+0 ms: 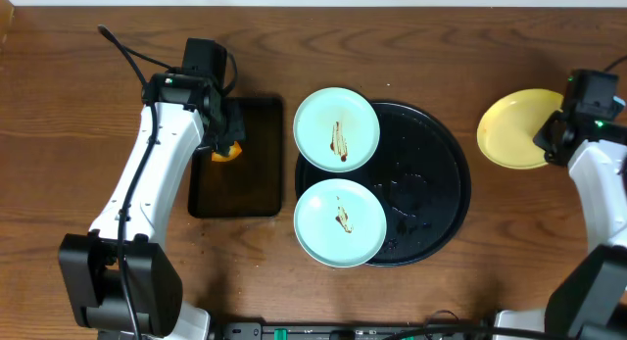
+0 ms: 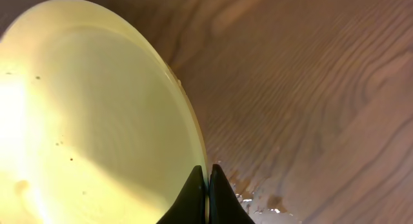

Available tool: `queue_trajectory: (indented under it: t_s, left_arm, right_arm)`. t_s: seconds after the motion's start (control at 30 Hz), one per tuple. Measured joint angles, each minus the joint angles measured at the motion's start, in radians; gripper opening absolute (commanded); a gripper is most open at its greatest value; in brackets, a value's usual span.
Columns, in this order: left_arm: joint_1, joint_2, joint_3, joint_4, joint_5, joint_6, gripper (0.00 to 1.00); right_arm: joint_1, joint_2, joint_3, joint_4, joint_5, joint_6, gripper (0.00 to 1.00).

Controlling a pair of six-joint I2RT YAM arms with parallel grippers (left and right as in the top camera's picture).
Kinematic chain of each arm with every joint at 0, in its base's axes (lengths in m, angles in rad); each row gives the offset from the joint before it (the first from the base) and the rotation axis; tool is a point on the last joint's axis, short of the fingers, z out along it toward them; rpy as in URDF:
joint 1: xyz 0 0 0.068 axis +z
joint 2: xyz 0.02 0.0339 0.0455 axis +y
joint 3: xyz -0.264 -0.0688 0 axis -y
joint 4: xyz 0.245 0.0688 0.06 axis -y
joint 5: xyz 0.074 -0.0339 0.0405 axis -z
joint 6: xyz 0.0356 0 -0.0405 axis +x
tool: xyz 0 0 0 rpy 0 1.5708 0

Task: Clean dirty plates on tray and stack at the side
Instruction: 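Carry the yellow plate right and set it on the table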

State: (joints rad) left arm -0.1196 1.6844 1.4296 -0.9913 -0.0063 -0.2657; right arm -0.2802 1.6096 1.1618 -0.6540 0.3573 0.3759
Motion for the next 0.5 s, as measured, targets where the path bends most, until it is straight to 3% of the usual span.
queue_trajectory:
  t_s: [0.23,0.43,0.5]
  left_arm:
    - [0.0,0.0,0.0,0.0,0.0,0.0,0.08]
    - [0.0,0.0,0.0,0.0,0.0,0.0,0.08]
    - [0.0,0.0,0.0,0.0,0.0,0.0,0.08]
  right_arm:
    - [-0.042,0.117,0.0,0.043,-0.055,0.015,0.02]
    - [-0.042,0.145,0.0,0.064,-0.086,0.019,0.29]
    - [-0.042,0.145,0.0,0.051,-0.138,-0.002,0.29]
